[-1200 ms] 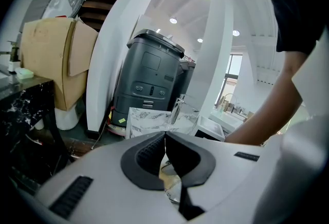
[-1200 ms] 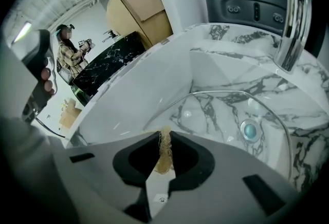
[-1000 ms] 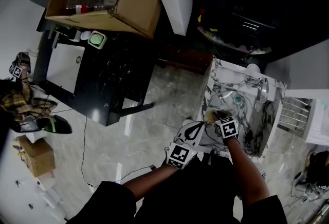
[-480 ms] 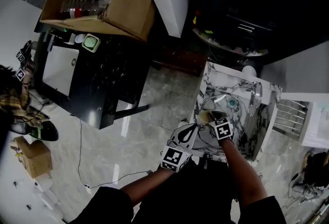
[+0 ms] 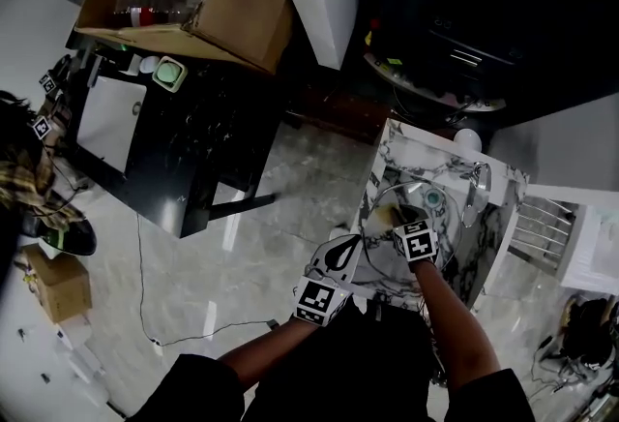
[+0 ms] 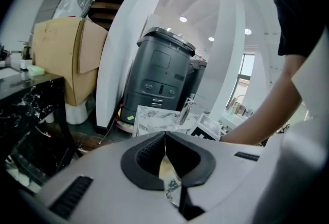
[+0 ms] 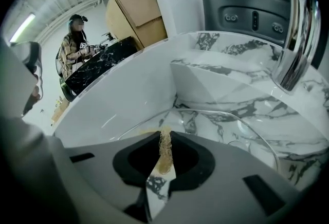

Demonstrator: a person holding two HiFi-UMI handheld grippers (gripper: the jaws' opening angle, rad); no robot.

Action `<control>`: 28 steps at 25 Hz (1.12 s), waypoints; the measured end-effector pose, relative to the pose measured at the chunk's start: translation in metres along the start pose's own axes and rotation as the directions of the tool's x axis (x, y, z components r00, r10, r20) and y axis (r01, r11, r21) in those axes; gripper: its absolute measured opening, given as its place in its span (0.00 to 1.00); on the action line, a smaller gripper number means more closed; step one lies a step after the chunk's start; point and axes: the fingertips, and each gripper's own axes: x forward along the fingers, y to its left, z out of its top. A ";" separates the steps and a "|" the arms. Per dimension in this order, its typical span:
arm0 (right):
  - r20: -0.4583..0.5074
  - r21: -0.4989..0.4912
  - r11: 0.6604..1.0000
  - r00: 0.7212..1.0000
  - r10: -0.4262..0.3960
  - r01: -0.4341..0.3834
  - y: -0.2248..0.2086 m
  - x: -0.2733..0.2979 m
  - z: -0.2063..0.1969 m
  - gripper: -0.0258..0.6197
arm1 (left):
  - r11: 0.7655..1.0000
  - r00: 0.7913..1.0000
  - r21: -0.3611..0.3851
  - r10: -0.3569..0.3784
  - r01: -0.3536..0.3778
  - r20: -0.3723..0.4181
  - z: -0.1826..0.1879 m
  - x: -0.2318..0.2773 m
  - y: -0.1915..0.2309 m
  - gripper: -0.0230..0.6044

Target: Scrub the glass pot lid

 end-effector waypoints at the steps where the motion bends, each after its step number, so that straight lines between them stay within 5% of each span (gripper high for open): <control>1: 0.005 -0.001 1.000 1.000 -0.004 0.004 -0.002 0.000 0.002 0.14 | 1.000 1.000 -0.003 0.005 -0.005 -0.003 -0.001 0.000 0.001 0.06; 28: 0.160 0.171 0.976 0.974 -0.163 0.135 -0.072 -0.015 0.012 0.14 | 1.000 1.000 0.002 0.022 -0.022 -0.020 0.000 0.014 -0.007 0.06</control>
